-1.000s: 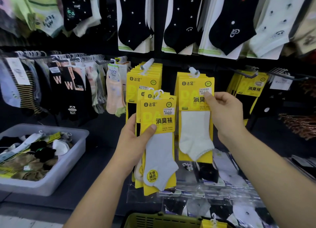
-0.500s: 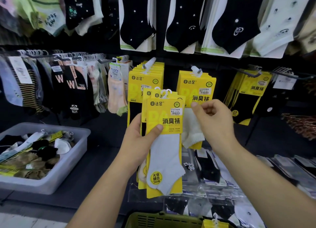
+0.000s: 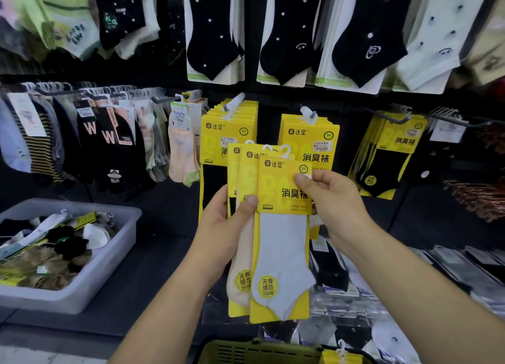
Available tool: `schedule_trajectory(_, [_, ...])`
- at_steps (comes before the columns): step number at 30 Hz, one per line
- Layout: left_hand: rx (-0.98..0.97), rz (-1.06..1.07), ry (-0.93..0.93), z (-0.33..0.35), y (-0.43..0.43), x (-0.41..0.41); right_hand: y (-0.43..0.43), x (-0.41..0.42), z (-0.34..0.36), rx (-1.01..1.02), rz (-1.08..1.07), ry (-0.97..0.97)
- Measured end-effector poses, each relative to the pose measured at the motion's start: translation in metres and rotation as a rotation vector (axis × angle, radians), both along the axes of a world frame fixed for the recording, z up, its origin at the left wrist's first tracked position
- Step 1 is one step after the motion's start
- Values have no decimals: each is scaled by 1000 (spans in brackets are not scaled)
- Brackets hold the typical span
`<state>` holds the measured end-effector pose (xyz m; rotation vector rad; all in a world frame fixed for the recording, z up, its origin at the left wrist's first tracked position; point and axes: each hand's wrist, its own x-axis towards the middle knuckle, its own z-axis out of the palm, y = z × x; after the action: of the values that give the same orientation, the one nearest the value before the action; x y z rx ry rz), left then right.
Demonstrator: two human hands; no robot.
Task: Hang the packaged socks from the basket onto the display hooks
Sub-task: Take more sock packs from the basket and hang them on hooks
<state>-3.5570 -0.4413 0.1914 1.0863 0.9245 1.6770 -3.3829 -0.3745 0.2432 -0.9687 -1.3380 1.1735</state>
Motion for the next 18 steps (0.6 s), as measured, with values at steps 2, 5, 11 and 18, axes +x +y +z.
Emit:
schedule_trajectory(2, [-14, 16, 0, -1, 1, -1, 2, 4, 1, 27, -56, 30])
schedule_trajectory(5, [-31, 57, 25, -2, 2, -3, 6, 10, 4, 70, -148, 87])
schedule_trajectory(11, [-24, 129, 68, -2, 3, -8, 15, 20, 17, 152, -242, 157])
schedule_trajectory(18, [-6, 143, 60, -1, 2, -14, 26, 15, 33, 188, -277, 124])
